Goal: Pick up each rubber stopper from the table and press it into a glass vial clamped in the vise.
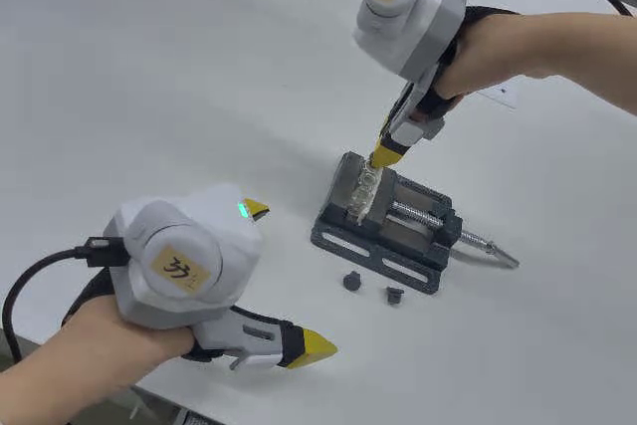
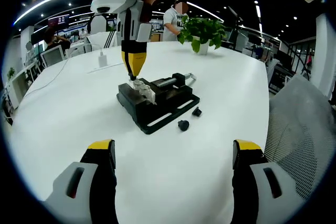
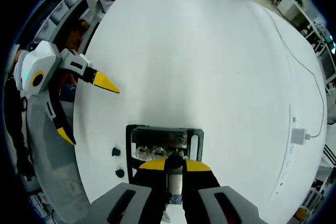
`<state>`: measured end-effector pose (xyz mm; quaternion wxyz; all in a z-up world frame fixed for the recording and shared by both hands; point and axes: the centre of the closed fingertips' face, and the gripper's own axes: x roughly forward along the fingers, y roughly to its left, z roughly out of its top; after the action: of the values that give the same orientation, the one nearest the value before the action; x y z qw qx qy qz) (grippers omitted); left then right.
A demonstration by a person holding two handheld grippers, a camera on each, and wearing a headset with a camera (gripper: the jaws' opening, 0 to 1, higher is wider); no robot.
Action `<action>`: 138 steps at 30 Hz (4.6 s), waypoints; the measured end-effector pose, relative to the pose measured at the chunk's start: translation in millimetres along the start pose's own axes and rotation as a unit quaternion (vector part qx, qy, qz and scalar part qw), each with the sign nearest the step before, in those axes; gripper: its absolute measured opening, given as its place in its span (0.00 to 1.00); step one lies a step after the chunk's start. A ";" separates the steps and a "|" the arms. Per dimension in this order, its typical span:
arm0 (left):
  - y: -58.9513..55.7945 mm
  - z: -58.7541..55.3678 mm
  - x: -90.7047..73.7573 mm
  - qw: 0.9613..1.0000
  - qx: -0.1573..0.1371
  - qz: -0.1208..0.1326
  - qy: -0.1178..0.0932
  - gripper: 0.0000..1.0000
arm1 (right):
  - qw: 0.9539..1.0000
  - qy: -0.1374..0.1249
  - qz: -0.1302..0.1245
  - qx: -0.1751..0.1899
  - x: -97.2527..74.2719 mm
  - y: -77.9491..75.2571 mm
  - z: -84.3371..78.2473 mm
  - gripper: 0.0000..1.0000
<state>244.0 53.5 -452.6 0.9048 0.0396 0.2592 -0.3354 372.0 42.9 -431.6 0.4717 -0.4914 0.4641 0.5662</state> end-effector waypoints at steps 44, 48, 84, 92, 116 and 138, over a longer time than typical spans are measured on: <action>-1.0 -6.6 -1.0 1.000 -0.007 -0.003 0.004 0.89 | 0.997 -0.043 0.004 -0.067 -6.7 -2.1 -1.5 0.01; -1.0 -7.9 -0.2 1.000 -0.008 -0.004 0.006 0.89 | 0.997 -0.047 0.005 -0.065 -6.2 0.4 -1.0 0.01; 12.0 -7.3 5.0 1.000 -0.029 0.005 0.001 0.89 | 0.997 -0.008 0.015 -0.076 1.5 -6.3 2.8 0.00; 14.3 -4.7 6.3 0.999 -0.031 0.008 -0.002 0.88 | 0.997 0.003 0.020 -0.072 3.1 -8.6 2.2 0.00; 21.1 11.3 -5.5 1.000 -0.018 0.019 -0.010 0.88 | 0.998 0.033 -0.003 -0.058 2.9 0.7 2.1 0.00; 18.7 28.7 -20.6 1.000 0.008 0.020 -0.014 0.88 | 0.999 -0.013 -0.039 -0.005 -1.9 2.6 0.7 0.00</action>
<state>255.2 73.0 -419.5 0.9148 0.0472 0.2426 -0.3194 369.4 43.1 -429.5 0.4968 -0.5043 0.4354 0.5561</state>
